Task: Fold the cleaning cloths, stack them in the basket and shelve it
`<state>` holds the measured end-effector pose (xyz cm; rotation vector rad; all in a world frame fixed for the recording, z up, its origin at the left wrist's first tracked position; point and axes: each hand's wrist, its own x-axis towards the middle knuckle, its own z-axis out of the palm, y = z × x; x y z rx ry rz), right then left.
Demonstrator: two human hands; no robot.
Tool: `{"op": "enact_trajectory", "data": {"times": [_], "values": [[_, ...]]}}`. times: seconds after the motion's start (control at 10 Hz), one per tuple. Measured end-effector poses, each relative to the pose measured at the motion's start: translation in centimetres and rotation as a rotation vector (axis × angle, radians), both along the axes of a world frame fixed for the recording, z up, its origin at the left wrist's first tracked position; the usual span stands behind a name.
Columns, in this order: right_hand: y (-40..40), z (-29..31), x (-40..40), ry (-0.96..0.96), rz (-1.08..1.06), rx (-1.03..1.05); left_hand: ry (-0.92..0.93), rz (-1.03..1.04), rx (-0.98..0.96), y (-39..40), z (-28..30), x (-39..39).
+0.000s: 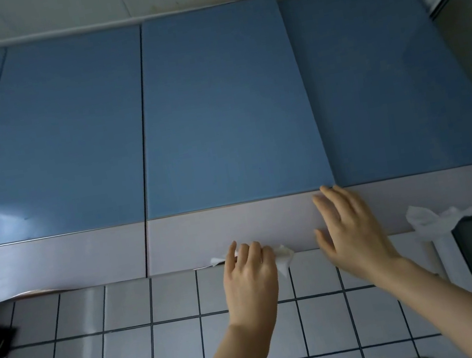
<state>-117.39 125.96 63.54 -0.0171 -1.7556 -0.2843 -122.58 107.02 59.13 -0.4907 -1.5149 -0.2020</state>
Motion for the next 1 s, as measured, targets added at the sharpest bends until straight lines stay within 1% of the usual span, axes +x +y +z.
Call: {"op": "enact_trajectory", "data": {"times": [0.3,0.4,0.6,0.8,0.9,1.0], "values": [[0.1,0.0,-1.3,-0.013,0.034,-0.003,0.022,0.044,0.014,0.4,0.0,-0.7],[0.4,0.1,-1.4,-0.019,0.019,-0.002,0.041,0.045,0.007,0.5,0.1,-0.6],[0.5,0.4,-1.5,-0.064,-0.025,0.007,0.016,0.057,-0.023,0.5,0.2,-0.6],[0.5,0.8,-0.3,-0.139,-0.003,-0.002,-0.124,0.054,-0.082,0.3,0.6,-0.5],[1.0,0.9,1.7,-0.243,-0.030,0.029,-0.198,0.061,-0.141,-0.6,0.0,-0.3],[1.2,-1.4,3.4,-0.252,-0.020,0.047,-0.492,0.007,-0.240,-1.9,-0.9,2.1]]}}
